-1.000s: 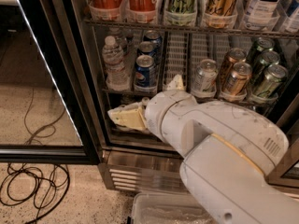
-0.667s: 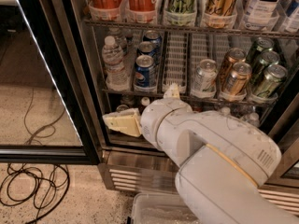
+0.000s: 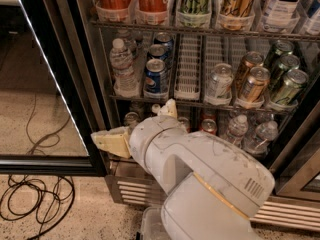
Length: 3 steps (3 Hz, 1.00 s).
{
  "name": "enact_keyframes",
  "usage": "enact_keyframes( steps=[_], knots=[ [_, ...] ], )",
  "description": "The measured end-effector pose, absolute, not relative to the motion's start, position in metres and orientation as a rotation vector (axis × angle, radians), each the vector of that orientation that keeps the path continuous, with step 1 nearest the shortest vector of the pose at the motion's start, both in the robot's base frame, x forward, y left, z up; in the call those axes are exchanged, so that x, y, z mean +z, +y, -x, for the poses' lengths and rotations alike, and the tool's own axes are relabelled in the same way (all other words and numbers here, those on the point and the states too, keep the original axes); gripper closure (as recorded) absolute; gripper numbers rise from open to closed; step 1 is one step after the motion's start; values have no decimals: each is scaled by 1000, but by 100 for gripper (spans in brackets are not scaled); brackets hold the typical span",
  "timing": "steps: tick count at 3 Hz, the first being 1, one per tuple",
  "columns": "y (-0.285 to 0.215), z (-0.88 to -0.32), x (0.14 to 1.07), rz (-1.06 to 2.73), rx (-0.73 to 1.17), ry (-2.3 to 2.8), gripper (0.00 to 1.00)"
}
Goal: Pick pepsi can from middle shelf of fridge
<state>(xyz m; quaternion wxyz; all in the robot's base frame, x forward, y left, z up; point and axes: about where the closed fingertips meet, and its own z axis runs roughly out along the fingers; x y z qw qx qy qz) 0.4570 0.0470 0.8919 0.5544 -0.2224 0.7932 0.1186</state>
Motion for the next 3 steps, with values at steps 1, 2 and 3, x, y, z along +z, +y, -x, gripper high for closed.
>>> enact_keyframes(
  steps=[1, 2, 3],
  knots=[
    [47, -457, 892, 525, 280, 1874, 0],
    [41, -454, 888, 474, 291, 1894, 0],
    [32, -448, 890, 377, 256, 1928, 0]
  ],
)
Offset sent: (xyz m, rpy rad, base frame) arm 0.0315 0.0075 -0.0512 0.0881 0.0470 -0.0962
